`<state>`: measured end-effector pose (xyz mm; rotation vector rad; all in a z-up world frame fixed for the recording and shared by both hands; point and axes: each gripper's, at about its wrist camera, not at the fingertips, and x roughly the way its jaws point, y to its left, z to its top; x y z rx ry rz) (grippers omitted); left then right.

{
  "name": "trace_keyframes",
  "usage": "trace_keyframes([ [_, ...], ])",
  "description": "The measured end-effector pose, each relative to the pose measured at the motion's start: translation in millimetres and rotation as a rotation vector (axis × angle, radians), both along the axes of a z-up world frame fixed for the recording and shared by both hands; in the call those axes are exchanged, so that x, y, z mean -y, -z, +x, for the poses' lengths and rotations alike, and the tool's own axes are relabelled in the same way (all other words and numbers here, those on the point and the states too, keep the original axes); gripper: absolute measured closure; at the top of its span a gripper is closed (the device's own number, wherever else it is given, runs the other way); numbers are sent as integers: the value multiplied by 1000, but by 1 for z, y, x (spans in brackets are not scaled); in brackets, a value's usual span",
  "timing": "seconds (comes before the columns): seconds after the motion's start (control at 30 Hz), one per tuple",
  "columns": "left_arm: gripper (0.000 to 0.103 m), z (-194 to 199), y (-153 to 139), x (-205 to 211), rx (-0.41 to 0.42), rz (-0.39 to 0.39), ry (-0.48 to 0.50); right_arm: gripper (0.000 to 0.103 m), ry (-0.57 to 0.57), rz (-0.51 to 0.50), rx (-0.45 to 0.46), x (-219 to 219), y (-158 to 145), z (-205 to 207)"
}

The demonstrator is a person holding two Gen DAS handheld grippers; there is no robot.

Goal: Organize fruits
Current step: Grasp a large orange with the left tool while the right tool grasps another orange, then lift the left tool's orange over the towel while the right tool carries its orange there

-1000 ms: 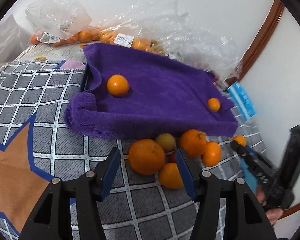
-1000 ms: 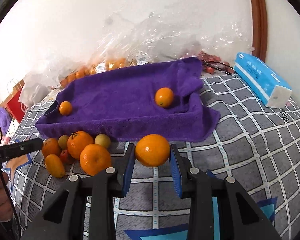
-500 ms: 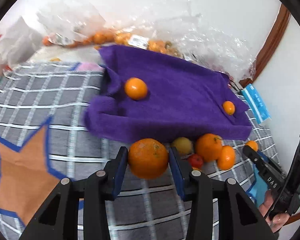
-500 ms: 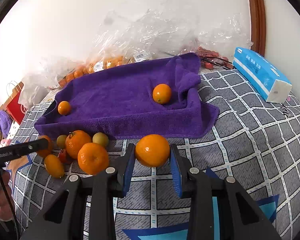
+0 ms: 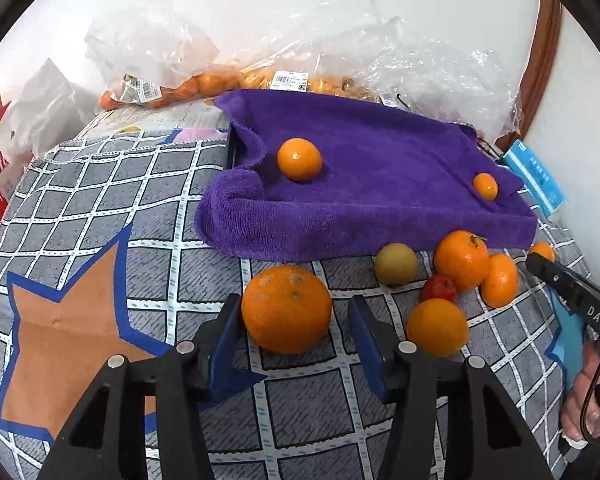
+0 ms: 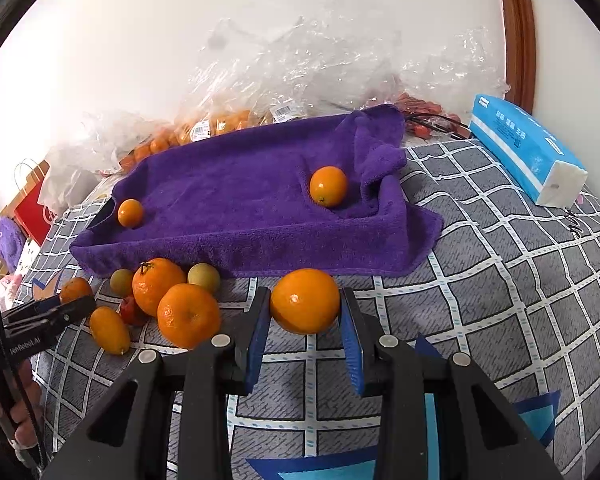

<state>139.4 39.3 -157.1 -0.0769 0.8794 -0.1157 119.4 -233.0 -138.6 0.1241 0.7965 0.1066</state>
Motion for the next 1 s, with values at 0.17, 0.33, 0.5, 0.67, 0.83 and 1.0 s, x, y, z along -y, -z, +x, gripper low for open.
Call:
trace_keyframes([
  [0.17,52,0,0,-6,2,-19,-27,69,5,1,-3,1,1,0],
  [0.33,52,-3,1,-10,3,-39,-40,69,6,-2,-3,1,1,0],
  [0.5,53,-6,1,-13,11,-61,-45,69,6,-2,4,2,0,0],
  [0.67,63,-16,-3,-26,60,-199,-22,69,5,-4,19,2,-3,-3],
  [0.83,63,-22,-7,-25,94,-205,-33,69,-10,-8,40,-1,-6,-6],
  [1.0,63,-28,-14,-22,138,-199,-27,69,-19,-17,66,-5,-9,-10],
])
